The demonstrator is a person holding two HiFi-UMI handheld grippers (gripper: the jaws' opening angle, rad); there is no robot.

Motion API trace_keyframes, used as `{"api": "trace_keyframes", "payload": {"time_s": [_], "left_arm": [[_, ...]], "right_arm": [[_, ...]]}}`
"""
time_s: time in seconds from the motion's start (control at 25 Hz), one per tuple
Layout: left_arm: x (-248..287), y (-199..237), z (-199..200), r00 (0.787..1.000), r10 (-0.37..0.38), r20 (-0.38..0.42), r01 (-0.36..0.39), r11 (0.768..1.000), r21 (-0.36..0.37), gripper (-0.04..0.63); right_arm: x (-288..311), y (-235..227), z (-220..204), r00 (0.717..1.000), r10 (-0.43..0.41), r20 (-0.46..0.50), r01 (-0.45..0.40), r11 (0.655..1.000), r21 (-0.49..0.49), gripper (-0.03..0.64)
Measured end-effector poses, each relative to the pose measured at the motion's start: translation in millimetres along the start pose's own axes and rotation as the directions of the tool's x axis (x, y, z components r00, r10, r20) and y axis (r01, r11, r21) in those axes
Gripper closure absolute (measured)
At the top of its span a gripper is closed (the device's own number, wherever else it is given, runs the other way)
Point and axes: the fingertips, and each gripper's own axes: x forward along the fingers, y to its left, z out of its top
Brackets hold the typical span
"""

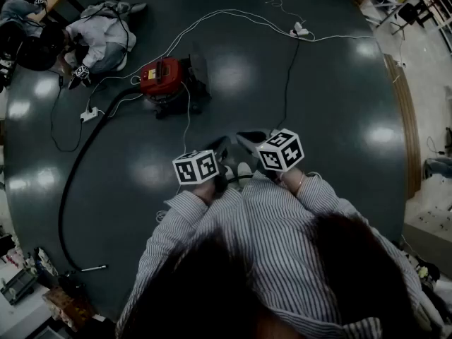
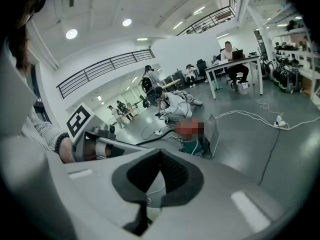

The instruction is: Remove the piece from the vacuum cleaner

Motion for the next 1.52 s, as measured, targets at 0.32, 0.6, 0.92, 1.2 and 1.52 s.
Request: {"api": "trace_keyframes", "payload": {"time_s": [0.32,0.6,0.92,1.2,1.52], "left_arm": [[-1.6,0.2,4.4,1.000,0.000,0.010,0.000,1.000,-0.001,0.589],[2.2,2.6,6.9,1.000,0.011,0.012,-0.011,1.000,-0.001,0.589],[10.3,0.8,15.0,1.000,0.011,0.029,-0.010,1.000,-0.021,0.589],[30.2,-6.4,22.5,0.999,0.005,0.048,-0.003,0.999,-0.044,0.589],[56.1,-10.6,23.7,1.000,-0.017,0.008,0.017,0.999,-0.050,0.589]], "right_arm": [[1.1,-1.6,2.7,1.000,0.006,0.005,-0.006,1.000,-0.005,0.615],[2.9,-3.8,5.2,1.000,0.014,-0.002,-0.014,1.000,-0.020,0.615],[-6.0,-20.6,24.3,0.996,0.007,0.092,-0.013,0.997,0.073,0.615],[-17.7,-40.7,31.4,0.994,0.009,0.112,-0.016,0.998,0.062,0.615],[-13.7,-72.6,41.4,0.991,0.010,0.135,-0.028,0.991,0.129,0.615]]}}
